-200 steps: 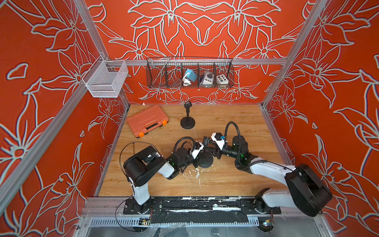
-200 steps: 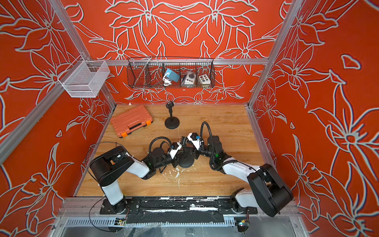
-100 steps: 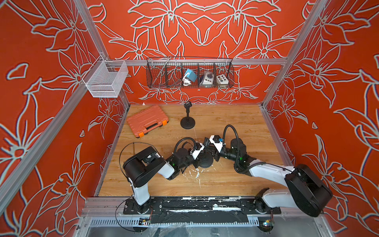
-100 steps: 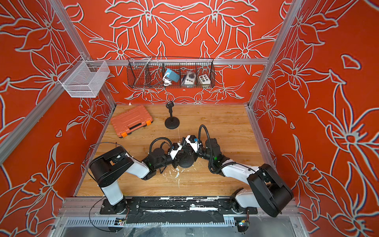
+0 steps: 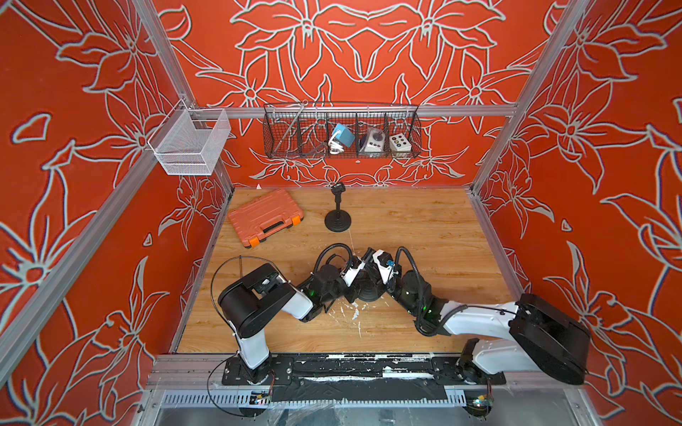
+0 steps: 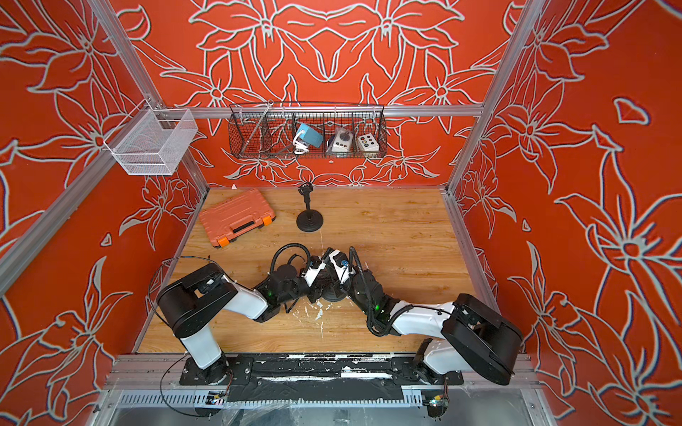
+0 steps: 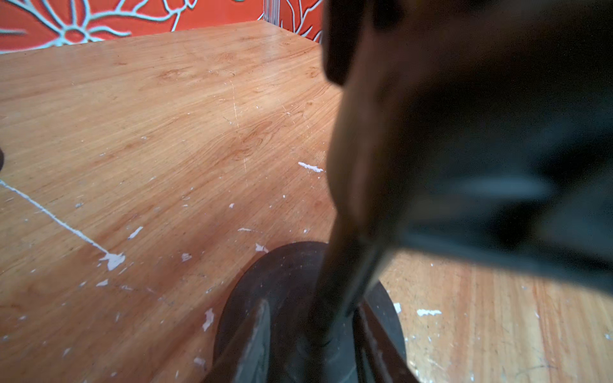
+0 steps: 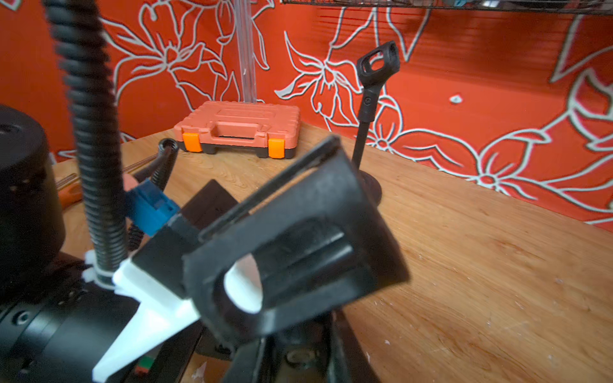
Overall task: Assemble a microphone stand
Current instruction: Screw the microphone stand pole into the microphone stand base.
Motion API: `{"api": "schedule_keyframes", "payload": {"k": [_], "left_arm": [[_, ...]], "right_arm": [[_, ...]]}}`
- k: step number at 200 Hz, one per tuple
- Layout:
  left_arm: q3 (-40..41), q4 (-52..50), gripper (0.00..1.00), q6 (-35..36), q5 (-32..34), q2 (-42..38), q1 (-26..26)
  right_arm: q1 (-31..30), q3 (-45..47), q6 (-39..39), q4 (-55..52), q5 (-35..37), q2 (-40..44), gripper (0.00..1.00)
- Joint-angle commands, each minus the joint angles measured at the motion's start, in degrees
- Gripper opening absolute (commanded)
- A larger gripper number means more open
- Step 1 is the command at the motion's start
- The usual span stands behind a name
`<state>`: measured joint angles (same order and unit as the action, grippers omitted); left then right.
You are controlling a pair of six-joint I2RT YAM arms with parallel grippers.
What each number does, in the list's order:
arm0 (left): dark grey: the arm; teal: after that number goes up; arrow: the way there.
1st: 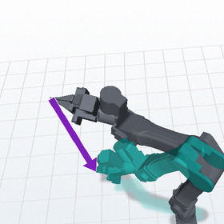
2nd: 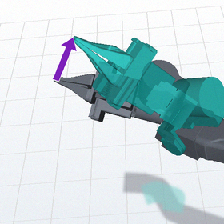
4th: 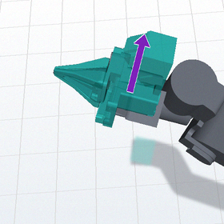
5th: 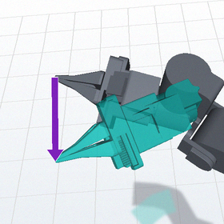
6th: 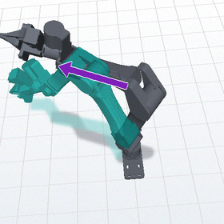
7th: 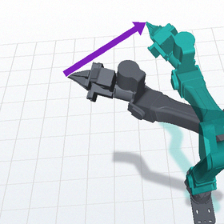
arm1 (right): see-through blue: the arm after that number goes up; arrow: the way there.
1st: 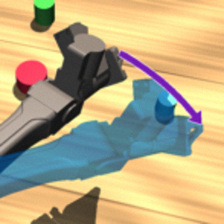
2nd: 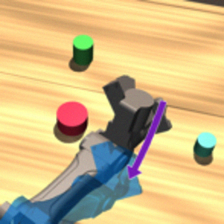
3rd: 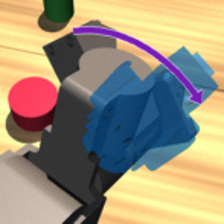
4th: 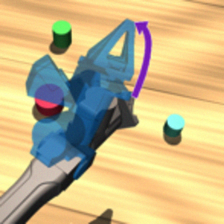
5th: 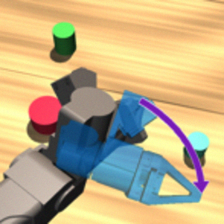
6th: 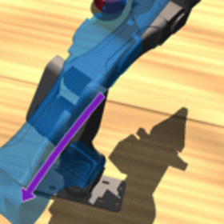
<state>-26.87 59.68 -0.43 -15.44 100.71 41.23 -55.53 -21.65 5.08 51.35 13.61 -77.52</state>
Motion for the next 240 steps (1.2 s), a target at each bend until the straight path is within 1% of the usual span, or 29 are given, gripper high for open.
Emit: {"api": "schedule_keyframes", "payload": {"k": [1, 21, 41, 60, 78, 92, 102, 114, 128, 155, 167, 178, 191, 218, 230, 240], "left_arm": [[-1.86, 0.5, 0.42, -0.27, -1.55, -1.19, 0.08], [-3.18, 0.77, 0.41, -0.45, -2.4, -0.94, 0.08], [-3.93, 1.54, 0.35, -0.63, -2.57, -0.45, 0.08], [-3.97, 2.11, 0.28, -0.48, -2.31, -0.16, 0.08], [-3.82, 2.11, 0.2, 0.28, -1.9, 0.42, 0.08], [-3.54, 2.36, 0.14, 0.98, -1.57, 1.03, 0.07], [-3.08, 2.62, 0.1, 1.59, -1.44, 1.41, 0.08], [-2.41, 2.81, 0.05, 2.54, -1.12, 1.8, 0.03], [-1.42, 2.79, 0.01, 4.0, -0.82, 2.09, 0.07], [0.61, 1.73, 0.0, 6.75, -0.56, 1.92, 0.08], [1.32, 1.08, 0.0, 7.81, -0.53, 1.7, 0.08], [1.88, 0.72, 0.0, 8.63, -0.47, 1.49, 0.14], [2.26, -0.48, 0.0, 9.91, -0.62, 1.09, 0.1], [2.04, -3.59, 0.0, 12.34, -1.2, 0.3, 0.1], [2.09, -4.0, 0.0, 12.81, -1.8, 0.12, 0.08], [2.09, -4.07, 0.0, 12.91, -2.37, 0.15, 0.01]], "right_arm": [[-2.73, -0.42, 3.01, -6.03, 13.88, -2.26, 0.0], [-5.31, -0.93, 4.33, -6.0, 18.64, -3.42, 0.0], [-6.85, -0.97, 5.28, -5.54, 21.34, -3.89, 0.0], [-6.96, -0.19, 4.93, -3.84, 19.67, -3.47, 0.0], [-6.55, 0.87, 2.13, -1.29, 15.39, -2.83, 0.0], [-5.3, 1.3, 0.64, -1.38, 9.54, -1.71, 0.0], [-4.2, 1.43, -0.73, -2.29, 4.61, -0.75, 0.1], [-2.31, 1.51, -1.66, -3.96, -1.02, 0.65, 0.18], [1.0, 2.0, -3.04, -6.07, -8.83, 2.9, 0.29], [8.14, 1.49, -7.04, -13.75, -24.03, 8.71, 0.54], [10.83, 1.22, -9.79, -16.67, -29.86, 11.22, 0.62], [13.33, 0.53, -12.51, -19.49, -35.58, 12.71, 0.64], [16.36, -0.6, -16.04, -22.15, -42.57, 13.17, 0.64], [22.53, -5.0, -20.09, -27.63, -56.33, 10.48, 0.63], [24.24, -6.81, -21.22, -28.99, -60.73, 8.54, 0.61], [24.93, -8.37, -23.02, -30.42, -62.63, 7.23, 0.6]]}}
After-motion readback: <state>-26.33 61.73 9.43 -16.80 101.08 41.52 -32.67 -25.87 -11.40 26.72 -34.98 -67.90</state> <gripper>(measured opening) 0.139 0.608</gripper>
